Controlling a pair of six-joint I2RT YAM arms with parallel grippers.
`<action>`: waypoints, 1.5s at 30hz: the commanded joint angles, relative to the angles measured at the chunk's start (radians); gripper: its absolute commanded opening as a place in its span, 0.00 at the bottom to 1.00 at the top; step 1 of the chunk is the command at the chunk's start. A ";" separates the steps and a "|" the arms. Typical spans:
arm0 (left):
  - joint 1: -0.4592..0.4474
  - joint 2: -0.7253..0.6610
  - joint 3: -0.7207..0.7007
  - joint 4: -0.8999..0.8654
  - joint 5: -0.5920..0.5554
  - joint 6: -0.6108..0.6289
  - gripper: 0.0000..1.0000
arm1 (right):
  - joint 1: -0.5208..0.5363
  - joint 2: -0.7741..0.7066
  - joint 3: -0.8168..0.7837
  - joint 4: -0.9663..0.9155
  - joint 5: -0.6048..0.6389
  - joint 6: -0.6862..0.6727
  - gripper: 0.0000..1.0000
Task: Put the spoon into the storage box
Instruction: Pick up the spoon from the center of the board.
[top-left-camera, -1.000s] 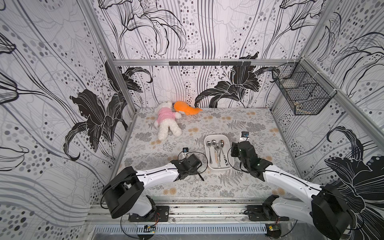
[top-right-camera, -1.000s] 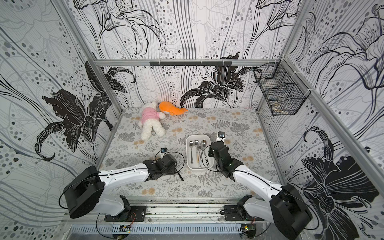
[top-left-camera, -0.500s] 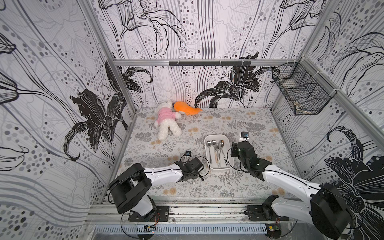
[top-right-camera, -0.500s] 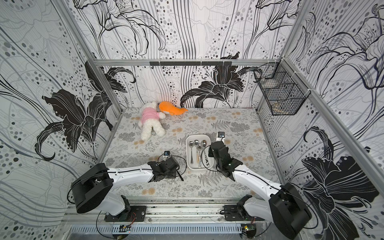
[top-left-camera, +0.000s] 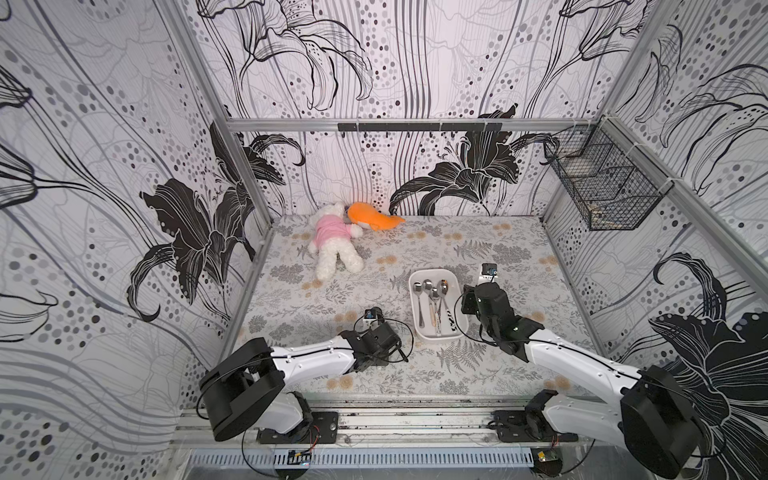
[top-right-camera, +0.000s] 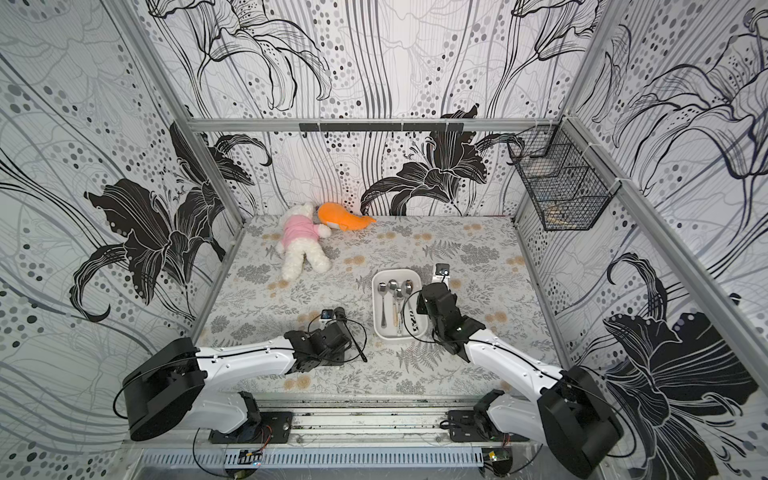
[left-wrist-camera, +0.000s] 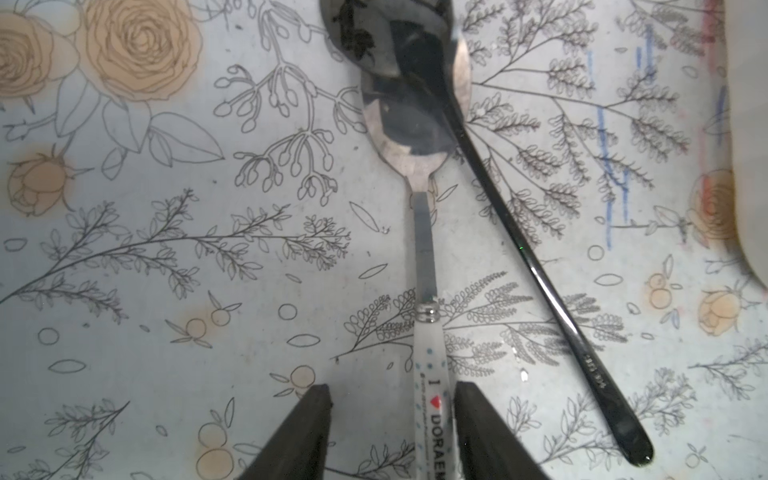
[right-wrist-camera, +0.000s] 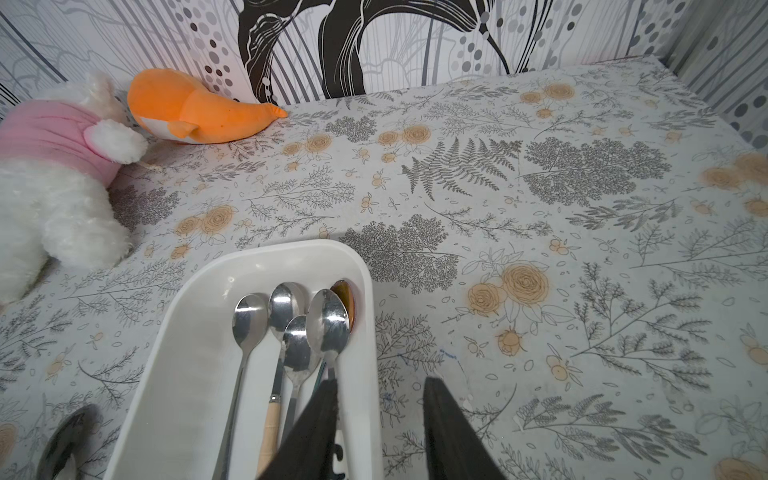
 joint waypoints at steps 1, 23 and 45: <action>-0.009 0.023 -0.039 -0.080 0.050 -0.026 0.43 | -0.002 0.001 0.005 -0.006 0.015 0.011 0.39; -0.010 0.050 0.054 -0.206 -0.123 -0.065 0.00 | -0.002 0.006 0.011 -0.015 0.022 0.011 0.38; 0.024 0.095 0.358 -0.454 -0.348 0.051 0.00 | -0.001 -0.012 0.007 -0.022 0.035 0.008 0.38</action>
